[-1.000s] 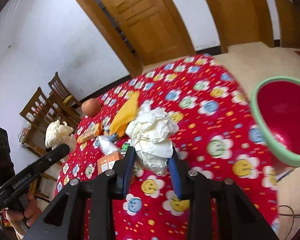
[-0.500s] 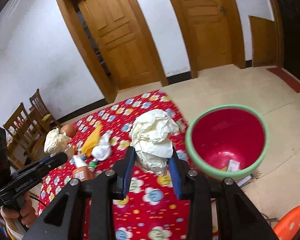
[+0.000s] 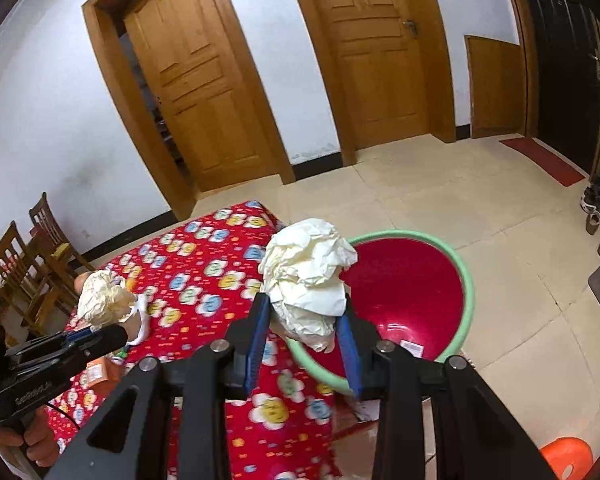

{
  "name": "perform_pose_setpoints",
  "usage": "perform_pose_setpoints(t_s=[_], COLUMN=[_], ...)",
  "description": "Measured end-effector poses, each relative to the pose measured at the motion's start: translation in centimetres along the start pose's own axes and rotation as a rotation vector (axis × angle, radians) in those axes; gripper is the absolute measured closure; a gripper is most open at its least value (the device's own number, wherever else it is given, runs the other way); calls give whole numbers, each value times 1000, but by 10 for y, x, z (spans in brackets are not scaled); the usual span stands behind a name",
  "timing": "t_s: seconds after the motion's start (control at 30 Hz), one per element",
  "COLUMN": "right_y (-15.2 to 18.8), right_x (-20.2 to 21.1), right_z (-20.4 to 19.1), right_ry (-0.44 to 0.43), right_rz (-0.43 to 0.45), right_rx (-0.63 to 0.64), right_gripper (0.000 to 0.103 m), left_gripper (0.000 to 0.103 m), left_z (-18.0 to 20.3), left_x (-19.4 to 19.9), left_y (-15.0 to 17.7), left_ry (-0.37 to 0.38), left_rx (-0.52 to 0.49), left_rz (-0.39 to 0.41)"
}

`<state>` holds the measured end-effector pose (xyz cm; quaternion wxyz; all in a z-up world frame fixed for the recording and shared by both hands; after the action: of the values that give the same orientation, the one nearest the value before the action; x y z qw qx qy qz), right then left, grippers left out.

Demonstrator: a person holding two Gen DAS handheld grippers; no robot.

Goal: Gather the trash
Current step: 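Carry both paper wads over the bucket and open both tools to drop them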

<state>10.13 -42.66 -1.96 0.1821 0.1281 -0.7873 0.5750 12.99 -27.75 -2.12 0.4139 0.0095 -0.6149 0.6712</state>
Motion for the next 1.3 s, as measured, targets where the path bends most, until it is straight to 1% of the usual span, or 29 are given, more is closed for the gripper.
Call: perform_pose_setpoints(t_s=[0.13,0.3,0.43,0.6,0.73,0.8,0.83,0.9,0.93,0.97,1.03,1.07,1.2,1.3], right_y=[9,23,30,34,33,33,32,30,29,28,26,26,26,25], right_x=[-15,-32,-41,-51,-52,-51,-52,-51,-50,-50,-47,-46,-39,-33], right_z=[30,61,82,99,105,106,106,106,107,106,106,106,104,101], right_ry=[34,78,106,129,134,136,137,139,139,141,140,138,134,136], right_rz=[-28,-75,-101,-118,-118,-114,-111,-104,-101,-98,-91,-86,-72,-68], right_rx=[-37,-63,-79,-100,-106,-107,-108,-110,-112,-113,-117,-121,-142,-146], right_gripper=[67,67,66,64,62,56,54,49,47,46,45,45,43,43], left_gripper=[88,88,88,88,87,87,86,75,64,57,49,47,46,43], left_z=[20,36,47,53,56,58,58,57,55,54,51,50,44,41], left_x=[-28,-64,-91,-114,-123,-126,-126,-126,-126,-125,-123,-121,-113,-104], left_y=[6,15,24,35,41,44,44,44,44,43,41,40,37,36], left_ry=[24,51,57,55,59,63,61,50,35,24,9,2,-12,-15], left_rx=[-38,-50,-70,-85,-101,-99,-99,-102,-101,-101,-102,-104,-105,-104], left_rz=[-31,-67,-101,-137,-153,-161,-160,-162,-162,-156,-140,-134,-128,-113])
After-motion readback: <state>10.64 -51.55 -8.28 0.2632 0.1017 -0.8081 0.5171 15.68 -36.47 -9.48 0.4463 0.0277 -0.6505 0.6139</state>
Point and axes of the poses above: each gripper's, at about its wrist camera, not at the fingertips, and x roughly against the way its jaws point, z to its right, y to its underside, the point moved 9 cm from there along -x, roughly the way its jaws point, and after that the axes turned 15 degrees about z, right-handed, at the moved point
